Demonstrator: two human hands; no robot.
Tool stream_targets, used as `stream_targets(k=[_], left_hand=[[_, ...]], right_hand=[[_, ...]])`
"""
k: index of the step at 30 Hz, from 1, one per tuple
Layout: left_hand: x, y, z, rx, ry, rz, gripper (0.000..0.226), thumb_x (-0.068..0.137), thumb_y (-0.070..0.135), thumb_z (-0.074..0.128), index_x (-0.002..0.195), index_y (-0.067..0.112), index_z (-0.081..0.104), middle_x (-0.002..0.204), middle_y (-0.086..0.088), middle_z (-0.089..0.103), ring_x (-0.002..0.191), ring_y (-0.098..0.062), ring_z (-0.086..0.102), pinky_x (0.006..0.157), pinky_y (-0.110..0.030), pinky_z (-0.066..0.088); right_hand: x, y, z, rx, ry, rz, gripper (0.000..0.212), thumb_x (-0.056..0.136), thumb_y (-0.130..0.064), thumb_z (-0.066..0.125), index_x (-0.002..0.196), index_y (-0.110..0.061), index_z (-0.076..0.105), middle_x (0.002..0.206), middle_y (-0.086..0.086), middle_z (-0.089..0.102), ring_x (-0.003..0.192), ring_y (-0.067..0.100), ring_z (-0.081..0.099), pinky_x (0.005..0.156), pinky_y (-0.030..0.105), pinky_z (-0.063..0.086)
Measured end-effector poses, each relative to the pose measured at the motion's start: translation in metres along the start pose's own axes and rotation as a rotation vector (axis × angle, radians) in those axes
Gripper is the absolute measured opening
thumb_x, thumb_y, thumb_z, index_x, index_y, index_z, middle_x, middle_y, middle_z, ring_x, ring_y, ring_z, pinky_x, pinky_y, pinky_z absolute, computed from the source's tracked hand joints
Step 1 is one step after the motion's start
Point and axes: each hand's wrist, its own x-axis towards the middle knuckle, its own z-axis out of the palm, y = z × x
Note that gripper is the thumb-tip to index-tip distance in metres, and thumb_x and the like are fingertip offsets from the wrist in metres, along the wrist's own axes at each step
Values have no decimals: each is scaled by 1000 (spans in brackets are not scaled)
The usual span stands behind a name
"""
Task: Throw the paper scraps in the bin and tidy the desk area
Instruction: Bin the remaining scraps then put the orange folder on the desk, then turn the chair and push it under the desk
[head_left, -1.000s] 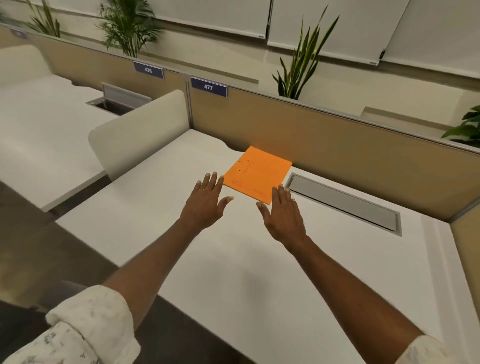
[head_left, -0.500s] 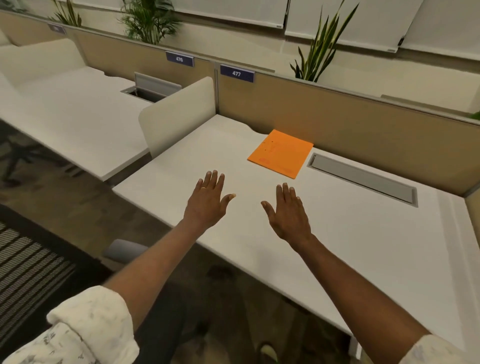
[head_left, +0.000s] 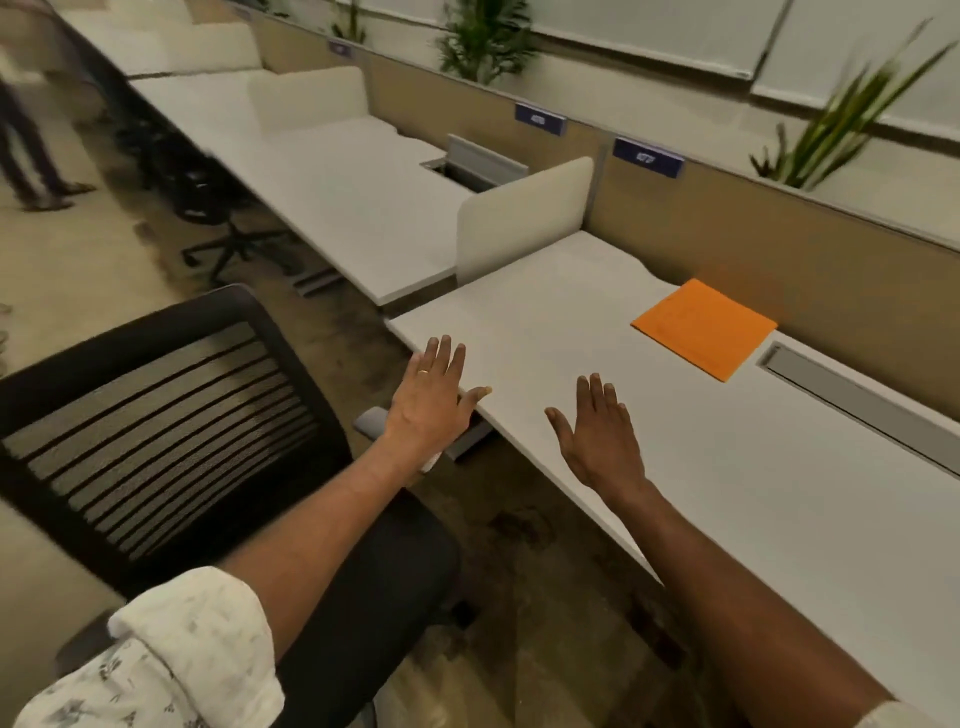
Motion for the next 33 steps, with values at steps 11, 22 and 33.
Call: stream_targets(k=[11,22,33], left_hand=[[-142,-86,-8,-30,95,-372,64,108,47,24,160,10,15,169,-12,9,157,-25,2,128,-45,3],[-256,-238,-11,35,117,-665,65,108,45,30,160,10,10,169,-12,8,157,-27,2,128,-47,7],[-236,-446,-54,30,117,-700,66,106,37,41,158,6,16,167,-17,16,156,-33,8,127,-48,13]], right_hand=[[-20,-122,45,-26,-99,-404,79,101,-62,27,160,-9,18,168,15,16,154,35,17,124,51,22],[-61,-271,82,-33,-126,-670,79,101,-63,26,161,-13,11,169,11,10,157,30,8,126,49,17],[-91,-417,134,9,-128,-677,82,101,-61,37,161,-11,13,169,12,9,157,31,7,126,49,17]])
